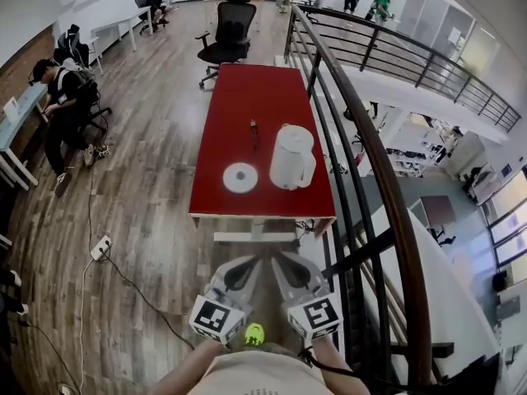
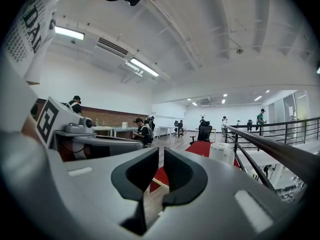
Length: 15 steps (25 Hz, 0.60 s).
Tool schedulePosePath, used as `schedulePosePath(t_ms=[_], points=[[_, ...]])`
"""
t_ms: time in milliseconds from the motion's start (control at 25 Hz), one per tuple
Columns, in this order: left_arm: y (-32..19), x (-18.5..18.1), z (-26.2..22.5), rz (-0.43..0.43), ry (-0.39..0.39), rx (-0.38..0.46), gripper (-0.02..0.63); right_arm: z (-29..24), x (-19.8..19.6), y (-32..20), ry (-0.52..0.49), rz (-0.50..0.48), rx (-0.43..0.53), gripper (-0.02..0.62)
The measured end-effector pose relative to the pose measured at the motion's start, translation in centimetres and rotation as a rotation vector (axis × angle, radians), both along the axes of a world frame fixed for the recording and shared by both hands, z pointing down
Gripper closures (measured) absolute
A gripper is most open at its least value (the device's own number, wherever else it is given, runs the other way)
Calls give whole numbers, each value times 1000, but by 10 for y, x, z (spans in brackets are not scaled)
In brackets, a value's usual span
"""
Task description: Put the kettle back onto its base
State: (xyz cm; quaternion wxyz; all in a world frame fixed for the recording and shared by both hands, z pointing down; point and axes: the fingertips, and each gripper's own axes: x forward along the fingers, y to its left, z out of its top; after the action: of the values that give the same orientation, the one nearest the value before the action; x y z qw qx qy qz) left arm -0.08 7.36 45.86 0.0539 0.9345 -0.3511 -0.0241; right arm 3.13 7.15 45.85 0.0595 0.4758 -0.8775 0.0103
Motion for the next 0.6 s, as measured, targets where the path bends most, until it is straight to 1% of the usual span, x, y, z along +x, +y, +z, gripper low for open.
schedulePosePath(t_ms=[80,280,600], points=[[-6,5,2,-2,-7,8,614,2,6,-8,2,-10,0,565],[-15,12,1,-26,7,-14,615,0,14,-18,-8,-25,-5,565],[-31,26,1,-21,11,-14,615,1,28,-32,-19,-10,-18,565]])
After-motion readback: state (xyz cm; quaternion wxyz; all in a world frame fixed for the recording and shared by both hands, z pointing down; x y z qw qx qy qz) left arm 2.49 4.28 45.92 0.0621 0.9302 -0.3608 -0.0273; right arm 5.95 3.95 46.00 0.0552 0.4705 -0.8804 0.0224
